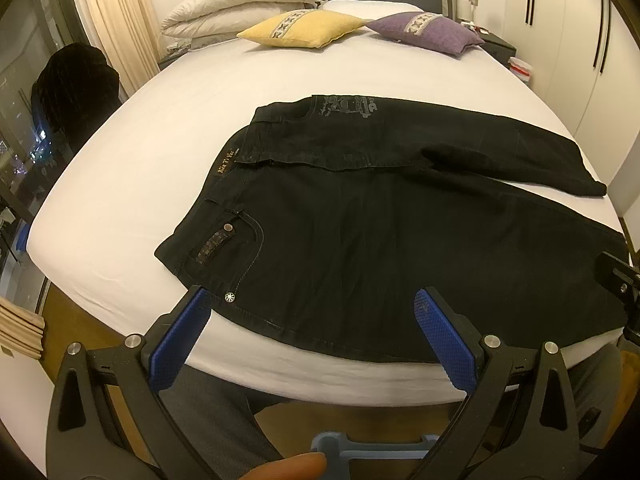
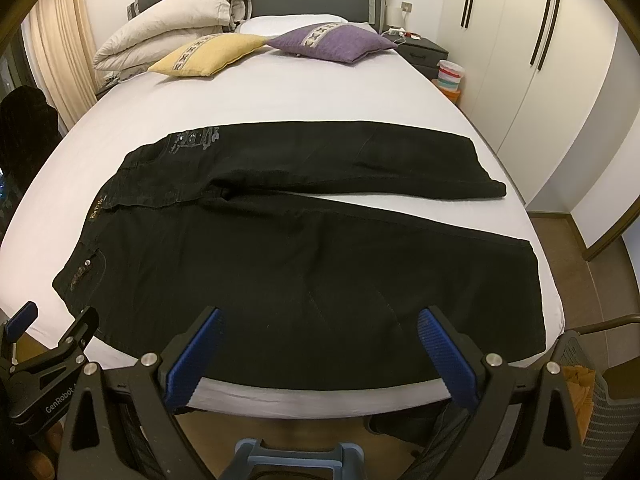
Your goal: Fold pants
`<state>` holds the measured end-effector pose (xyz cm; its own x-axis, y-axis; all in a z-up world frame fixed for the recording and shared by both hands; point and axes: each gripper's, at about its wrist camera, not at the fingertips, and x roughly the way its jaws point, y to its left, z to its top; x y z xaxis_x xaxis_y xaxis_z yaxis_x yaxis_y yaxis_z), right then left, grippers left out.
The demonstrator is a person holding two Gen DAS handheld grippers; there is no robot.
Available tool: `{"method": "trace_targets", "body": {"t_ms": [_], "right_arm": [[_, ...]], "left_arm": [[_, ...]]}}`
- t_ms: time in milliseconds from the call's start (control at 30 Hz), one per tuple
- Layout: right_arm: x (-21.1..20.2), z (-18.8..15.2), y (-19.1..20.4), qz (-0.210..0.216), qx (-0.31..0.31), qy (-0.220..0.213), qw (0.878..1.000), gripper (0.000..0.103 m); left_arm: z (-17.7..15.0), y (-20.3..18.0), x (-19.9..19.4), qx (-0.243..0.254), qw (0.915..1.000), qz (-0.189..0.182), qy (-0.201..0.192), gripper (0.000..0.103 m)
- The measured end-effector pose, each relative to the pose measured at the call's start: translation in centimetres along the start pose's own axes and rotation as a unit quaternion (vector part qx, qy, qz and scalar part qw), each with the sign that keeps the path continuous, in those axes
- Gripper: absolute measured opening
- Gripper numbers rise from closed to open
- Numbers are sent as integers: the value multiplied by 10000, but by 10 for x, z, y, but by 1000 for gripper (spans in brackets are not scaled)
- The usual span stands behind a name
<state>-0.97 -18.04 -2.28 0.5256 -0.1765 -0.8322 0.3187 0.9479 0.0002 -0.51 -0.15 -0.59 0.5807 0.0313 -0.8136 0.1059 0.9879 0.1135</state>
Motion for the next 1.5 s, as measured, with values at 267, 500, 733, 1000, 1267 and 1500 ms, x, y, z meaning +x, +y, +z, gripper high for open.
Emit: {"method": "trace_targets", "body": {"t_ms": [267,500,733,1000,1267,1500], "right_arm": [[2,-3,2,-5,-10,52,10000,100],[2,-4,3,-2,-11,58,10000,100],[3,-6,2,2,-3,75,10000,100],[4,-6,2,3,6,87,10000,100],[7,-9,2,15,17,113,9999,100],[9,-8,1,36,63,131,9999,100]], "left_arm": [[-1,-1,4,32,10000,-10,43,103],[-1,-4,4,63,10000,-14,59,103],[-1,-5,4,68,10000,-15,71,103],[-2,-5,4,68,9999,-23,78,103],[-4,-5,7,70,9999,-49,110,103],[-3,-4,10,49,9998,-85,157,103]]}}
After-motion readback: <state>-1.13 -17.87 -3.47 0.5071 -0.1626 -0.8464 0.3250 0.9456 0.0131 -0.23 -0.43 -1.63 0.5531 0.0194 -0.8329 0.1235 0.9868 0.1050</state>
